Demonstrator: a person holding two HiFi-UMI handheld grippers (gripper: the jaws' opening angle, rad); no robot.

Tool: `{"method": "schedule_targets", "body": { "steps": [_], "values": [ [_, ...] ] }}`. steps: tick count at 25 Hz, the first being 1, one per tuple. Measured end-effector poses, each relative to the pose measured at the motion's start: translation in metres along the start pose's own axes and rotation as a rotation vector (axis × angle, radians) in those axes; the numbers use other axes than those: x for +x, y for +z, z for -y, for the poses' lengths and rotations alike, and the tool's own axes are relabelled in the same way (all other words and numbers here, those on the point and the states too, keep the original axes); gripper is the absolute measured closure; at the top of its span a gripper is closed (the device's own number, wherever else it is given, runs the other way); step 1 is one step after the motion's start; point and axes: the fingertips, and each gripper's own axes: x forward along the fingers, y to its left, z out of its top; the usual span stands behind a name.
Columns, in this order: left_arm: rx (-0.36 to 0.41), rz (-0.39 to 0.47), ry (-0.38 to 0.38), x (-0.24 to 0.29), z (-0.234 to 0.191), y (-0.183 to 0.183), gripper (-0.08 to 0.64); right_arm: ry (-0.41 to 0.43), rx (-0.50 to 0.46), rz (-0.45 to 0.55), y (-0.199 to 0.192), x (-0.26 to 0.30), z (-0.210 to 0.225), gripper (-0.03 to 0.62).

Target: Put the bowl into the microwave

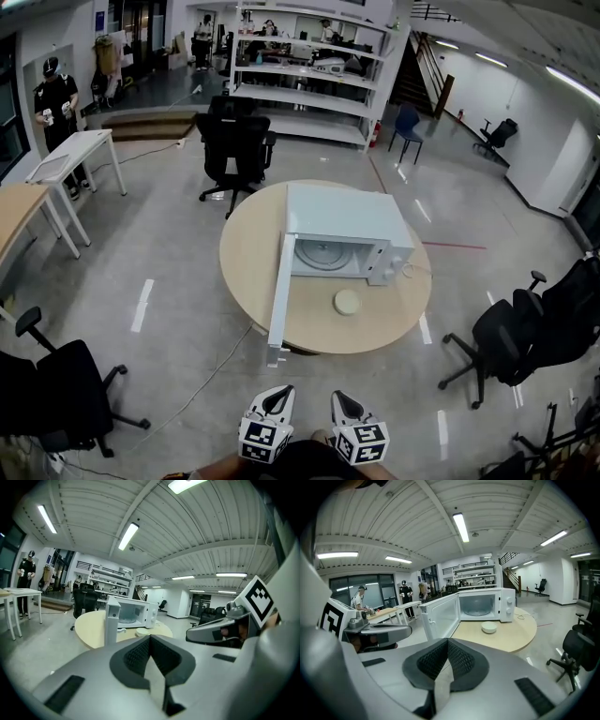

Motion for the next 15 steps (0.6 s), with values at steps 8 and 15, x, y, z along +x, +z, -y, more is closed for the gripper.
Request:
{"method": "schedule_targets", "body": {
  "steps": [8,15],
  "values": [
    [0.001,0.001,0.075,0.026,0.015,0.011,0.514,0.09,-0.01,0.022,0.016,0.012,0.031,0.577],
    [0.02,-0.004,0.131,0.052,0.029,0.016,0.514,0.147,-0.006,0.035,0.023,0.019,0.062,0.577]
  ]
}}
